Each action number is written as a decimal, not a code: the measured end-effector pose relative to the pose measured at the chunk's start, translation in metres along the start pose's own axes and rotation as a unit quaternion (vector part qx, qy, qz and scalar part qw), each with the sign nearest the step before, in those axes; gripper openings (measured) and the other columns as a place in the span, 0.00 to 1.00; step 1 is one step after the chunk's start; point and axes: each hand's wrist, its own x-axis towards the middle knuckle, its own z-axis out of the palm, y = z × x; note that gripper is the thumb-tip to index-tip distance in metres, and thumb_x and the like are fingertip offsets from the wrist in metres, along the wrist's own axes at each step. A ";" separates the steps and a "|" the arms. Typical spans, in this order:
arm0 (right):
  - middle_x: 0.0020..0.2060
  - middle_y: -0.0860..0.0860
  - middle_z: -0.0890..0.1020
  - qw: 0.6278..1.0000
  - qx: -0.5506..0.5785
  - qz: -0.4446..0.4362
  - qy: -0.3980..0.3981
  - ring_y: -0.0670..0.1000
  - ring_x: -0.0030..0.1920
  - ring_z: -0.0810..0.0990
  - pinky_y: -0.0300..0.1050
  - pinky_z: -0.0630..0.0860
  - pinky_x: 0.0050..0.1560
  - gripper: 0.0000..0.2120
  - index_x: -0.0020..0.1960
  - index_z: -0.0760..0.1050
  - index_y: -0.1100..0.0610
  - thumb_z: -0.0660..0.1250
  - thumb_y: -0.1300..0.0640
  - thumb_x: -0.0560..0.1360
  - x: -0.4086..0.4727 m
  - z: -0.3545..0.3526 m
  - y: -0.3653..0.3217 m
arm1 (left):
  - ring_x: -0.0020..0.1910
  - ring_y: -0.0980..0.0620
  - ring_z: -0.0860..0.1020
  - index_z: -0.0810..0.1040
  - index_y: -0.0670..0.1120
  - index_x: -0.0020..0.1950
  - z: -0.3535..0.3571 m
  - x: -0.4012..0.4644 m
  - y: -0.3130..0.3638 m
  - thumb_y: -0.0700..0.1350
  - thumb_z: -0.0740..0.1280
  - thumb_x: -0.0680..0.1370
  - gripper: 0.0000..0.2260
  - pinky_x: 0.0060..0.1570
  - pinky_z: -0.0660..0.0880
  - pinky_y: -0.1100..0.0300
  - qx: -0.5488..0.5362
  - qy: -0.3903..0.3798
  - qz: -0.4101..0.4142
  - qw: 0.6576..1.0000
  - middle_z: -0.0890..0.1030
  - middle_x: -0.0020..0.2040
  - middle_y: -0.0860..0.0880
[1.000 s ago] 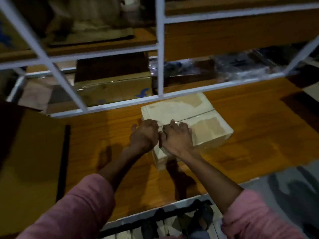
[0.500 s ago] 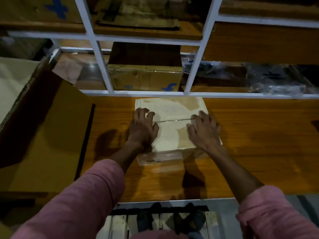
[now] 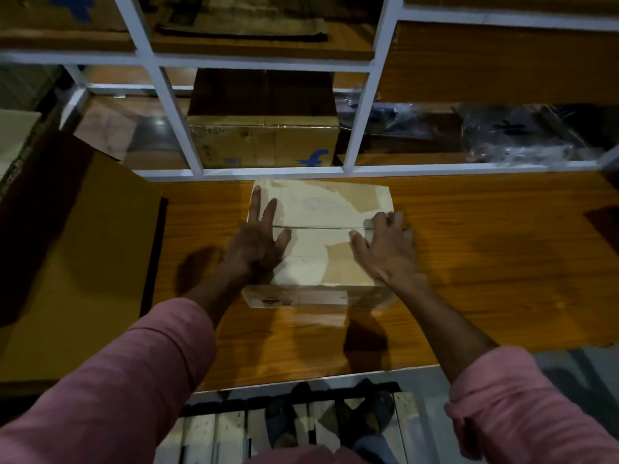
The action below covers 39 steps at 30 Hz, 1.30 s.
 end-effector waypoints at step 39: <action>0.70 0.55 0.61 0.937 0.288 -0.109 0.165 0.52 0.68 0.65 0.49 0.74 0.59 0.30 0.72 0.62 0.53 0.68 0.41 0.77 -0.066 -0.024 0.024 | 0.78 0.35 0.56 0.51 0.52 0.83 -0.018 -0.103 0.030 0.63 0.64 0.78 0.39 0.69 0.66 0.32 -0.042 0.249 -0.008 0.967 0.51 0.81 0.39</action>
